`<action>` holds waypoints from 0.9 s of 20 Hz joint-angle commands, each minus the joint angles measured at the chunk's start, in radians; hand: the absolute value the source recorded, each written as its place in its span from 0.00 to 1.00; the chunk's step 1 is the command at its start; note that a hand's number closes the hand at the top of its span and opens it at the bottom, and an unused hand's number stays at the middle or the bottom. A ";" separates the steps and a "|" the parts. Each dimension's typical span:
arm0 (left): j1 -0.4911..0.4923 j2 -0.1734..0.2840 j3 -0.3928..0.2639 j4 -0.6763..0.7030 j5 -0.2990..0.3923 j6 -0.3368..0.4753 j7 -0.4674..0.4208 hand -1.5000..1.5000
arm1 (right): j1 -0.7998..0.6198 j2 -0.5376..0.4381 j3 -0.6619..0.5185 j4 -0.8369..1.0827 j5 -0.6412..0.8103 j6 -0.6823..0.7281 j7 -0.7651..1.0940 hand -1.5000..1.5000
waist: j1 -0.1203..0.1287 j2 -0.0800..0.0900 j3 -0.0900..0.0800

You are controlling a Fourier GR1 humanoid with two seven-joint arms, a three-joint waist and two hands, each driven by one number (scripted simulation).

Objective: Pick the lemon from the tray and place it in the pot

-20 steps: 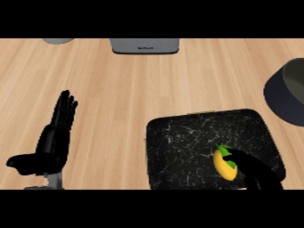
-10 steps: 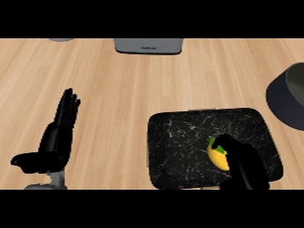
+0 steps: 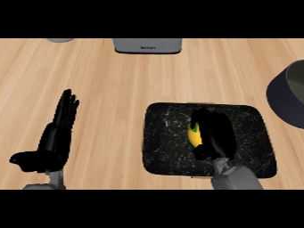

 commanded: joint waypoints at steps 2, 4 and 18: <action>0.015 0.003 0.011 -0.005 -0.010 0.010 -0.012 0.50 | -0.037 0.019 0.085 -0.124 0.043 -0.084 0.105 1.00 | -0.010 -0.001 0.007; 0.022 -0.030 -0.032 -0.017 -0.049 0.040 -0.011 0.50 | -0.047 0.019 0.105 -0.199 0.096 -0.079 0.154 1.00 | -0.014 -0.002 0.007; 0.028 0.007 0.021 -0.011 -0.009 -0.019 -0.017 0.50 | -0.024 -0.053 -0.057 -0.482 0.226 0.099 0.299 1.00 | -0.013 0.001 0.007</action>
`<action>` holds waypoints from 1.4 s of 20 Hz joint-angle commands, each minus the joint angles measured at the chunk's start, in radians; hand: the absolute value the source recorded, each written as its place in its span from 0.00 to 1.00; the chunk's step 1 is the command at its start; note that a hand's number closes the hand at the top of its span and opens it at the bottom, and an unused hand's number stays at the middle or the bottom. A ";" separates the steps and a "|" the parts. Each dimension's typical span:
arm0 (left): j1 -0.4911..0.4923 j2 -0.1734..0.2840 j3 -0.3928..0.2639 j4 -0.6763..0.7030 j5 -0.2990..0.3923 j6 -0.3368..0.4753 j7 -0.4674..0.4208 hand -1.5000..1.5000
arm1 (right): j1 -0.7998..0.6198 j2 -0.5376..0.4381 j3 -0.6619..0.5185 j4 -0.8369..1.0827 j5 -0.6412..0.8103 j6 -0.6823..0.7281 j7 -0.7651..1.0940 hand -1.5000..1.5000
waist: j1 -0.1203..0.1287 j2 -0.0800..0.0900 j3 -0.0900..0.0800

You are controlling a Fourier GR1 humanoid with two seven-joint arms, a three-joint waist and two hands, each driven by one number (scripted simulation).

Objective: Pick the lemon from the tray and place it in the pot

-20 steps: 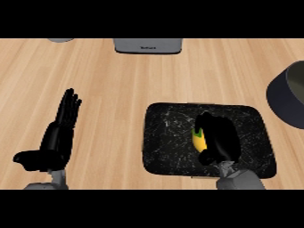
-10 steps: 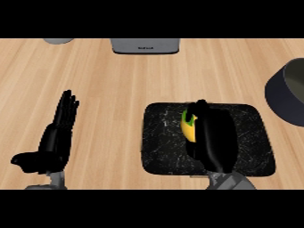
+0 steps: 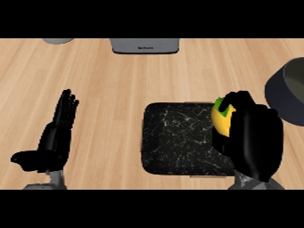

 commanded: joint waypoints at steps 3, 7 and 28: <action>-0.007 -0.007 0.021 0.025 0.003 0.002 -0.028 0.50 | 0.013 -0.107 -0.200 -0.115 -0.087 0.066 -0.049 1.00 | -0.002 0.001 0.000; -0.004 -0.009 0.006 0.021 -0.002 -0.011 -0.017 0.50 | -0.020 -0.156 -0.368 0.045 -0.178 -0.036 -0.125 1.00 | 0.004 0.003 0.001; 0.030 -0.047 -0.024 0.013 -0.035 -0.005 -0.036 0.50 | -0.058 -0.444 -0.758 0.730 -0.529 -0.152 -0.599 1.00 | 0.009 0.004 0.001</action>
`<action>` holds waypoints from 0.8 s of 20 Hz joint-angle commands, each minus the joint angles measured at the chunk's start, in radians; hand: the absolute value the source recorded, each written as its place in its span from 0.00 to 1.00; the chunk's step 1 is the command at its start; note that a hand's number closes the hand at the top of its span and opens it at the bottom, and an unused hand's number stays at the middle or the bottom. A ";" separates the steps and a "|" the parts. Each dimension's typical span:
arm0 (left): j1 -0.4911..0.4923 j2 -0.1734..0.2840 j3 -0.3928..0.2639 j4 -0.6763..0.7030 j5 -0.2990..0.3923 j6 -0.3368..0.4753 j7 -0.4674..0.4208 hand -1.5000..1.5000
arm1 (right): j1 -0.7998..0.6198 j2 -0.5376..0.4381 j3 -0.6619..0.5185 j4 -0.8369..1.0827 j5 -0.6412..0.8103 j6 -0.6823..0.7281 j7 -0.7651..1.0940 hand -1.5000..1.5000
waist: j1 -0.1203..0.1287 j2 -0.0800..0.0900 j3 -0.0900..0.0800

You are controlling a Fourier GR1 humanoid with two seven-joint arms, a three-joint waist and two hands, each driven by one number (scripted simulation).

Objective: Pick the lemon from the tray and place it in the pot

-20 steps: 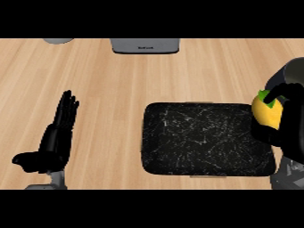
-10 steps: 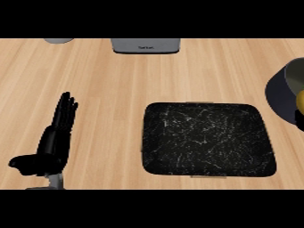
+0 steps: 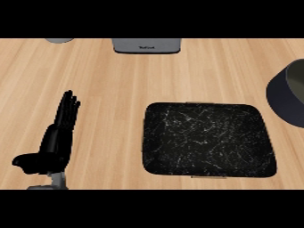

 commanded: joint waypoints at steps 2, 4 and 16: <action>-0.028 -0.005 -0.003 -0.017 -0.016 0.020 0.043 0.50 | -0.025 -0.040 -0.049 0.257 -0.020 -0.054 -0.088 1.00 | 0.003 0.003 0.003; -0.007 0.030 0.016 -0.043 0.019 -0.026 0.050 0.50 | -0.016 0.001 -0.063 0.318 -0.039 -0.080 -0.083 1.00 | 0.010 0.005 0.004; -0.001 0.014 0.021 0.021 0.013 -0.023 -0.020 0.50 | -0.099 0.016 -0.250 0.371 -0.330 -0.033 -0.275 0.00 | -0.003 0.000 0.004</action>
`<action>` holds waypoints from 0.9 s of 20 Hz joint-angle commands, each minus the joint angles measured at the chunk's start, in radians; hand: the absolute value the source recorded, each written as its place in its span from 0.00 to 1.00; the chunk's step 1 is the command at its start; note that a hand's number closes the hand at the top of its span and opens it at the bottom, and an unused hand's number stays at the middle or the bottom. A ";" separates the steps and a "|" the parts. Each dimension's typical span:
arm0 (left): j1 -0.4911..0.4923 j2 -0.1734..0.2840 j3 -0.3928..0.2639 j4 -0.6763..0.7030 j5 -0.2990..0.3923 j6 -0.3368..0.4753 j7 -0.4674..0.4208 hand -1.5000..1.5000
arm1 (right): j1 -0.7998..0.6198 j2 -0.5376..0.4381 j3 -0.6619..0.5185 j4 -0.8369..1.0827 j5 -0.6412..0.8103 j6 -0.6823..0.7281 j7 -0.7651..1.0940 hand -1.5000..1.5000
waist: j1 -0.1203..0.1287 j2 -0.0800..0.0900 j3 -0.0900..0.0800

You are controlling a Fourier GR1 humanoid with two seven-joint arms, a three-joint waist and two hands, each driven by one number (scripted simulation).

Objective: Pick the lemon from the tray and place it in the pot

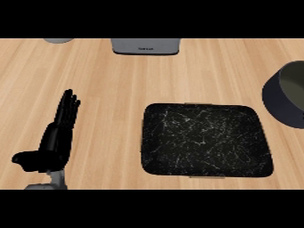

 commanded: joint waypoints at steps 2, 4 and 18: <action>0.013 -0.004 -0.003 -0.002 0.001 0.000 0.005 0.50 | -0.044 0.099 -0.133 0.023 -0.219 -0.079 -0.175 0.00 | -0.002 0.011 0.028; -0.026 -0.018 0.018 0.030 -0.015 0.040 -0.009 0.50 | -0.043 0.102 -0.201 -0.001 -0.322 -0.039 -0.205 0.00 | -0.022 0.009 0.026; -0.009 0.001 0.036 0.035 0.015 -0.009 -0.036 0.50 | -0.032 -0.206 -0.413 0.504 -0.583 0.064 -0.540 0.00 | 0.004 0.017 0.025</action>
